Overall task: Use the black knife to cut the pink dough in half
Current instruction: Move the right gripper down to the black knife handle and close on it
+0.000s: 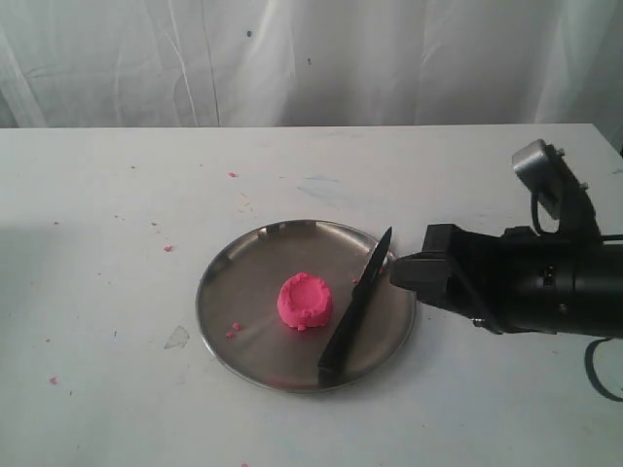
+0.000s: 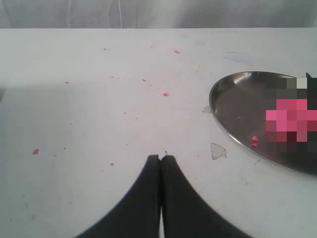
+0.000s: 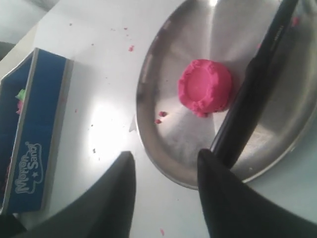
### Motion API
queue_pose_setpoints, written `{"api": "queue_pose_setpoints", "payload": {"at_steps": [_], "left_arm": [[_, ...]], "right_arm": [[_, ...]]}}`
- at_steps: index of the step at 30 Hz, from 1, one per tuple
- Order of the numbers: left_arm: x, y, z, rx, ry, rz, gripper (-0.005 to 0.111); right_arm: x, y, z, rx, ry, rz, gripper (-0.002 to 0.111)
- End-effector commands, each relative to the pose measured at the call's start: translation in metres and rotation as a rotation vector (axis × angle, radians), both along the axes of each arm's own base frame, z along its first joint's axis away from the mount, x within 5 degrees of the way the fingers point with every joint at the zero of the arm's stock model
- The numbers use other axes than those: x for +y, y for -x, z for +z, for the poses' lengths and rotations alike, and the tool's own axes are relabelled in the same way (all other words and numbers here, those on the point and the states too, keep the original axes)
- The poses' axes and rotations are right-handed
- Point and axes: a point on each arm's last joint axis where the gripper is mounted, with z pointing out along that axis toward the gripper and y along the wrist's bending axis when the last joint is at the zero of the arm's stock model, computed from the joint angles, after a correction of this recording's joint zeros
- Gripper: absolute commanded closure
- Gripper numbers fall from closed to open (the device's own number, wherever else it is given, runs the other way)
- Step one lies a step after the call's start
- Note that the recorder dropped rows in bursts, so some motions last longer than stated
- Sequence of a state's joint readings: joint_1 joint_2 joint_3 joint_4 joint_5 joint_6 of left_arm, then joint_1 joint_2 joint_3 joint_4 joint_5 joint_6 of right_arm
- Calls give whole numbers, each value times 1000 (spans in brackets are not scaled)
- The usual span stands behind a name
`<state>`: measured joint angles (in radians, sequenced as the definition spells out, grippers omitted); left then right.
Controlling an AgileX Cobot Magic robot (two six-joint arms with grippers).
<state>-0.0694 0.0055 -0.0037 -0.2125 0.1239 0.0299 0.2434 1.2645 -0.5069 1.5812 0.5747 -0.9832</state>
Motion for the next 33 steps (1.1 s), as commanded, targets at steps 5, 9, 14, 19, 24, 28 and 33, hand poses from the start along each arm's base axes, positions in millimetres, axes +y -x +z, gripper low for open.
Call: {"api": "queue_pose_setpoints", "payload": {"at_steps": [5,9,14,19,24,28,33], "left_arm": [[0,0,-1,-1,8,4,107],[0,0,-1,-1,8,4,107],[0,0,-1,-1,8,4,107],[0,0,-1,-1,8,4,107],[0,0,-1,-1,8,4,107],[0,0,-1,-1,8,4,107],[0,0,-1,-1,8,4,107]], "right_arm": [[10,-37,-33,131,17,0,67],[16,-53,-47,171,30,9,64],[20,-72,-64,205,49,14,62],[24,-84,-77,237,53,20,62],[27,-93,-89,251,63,35,62],[29,-99,-93,257,55,43,62],[31,-105,-100,270,52,51,62]]}}
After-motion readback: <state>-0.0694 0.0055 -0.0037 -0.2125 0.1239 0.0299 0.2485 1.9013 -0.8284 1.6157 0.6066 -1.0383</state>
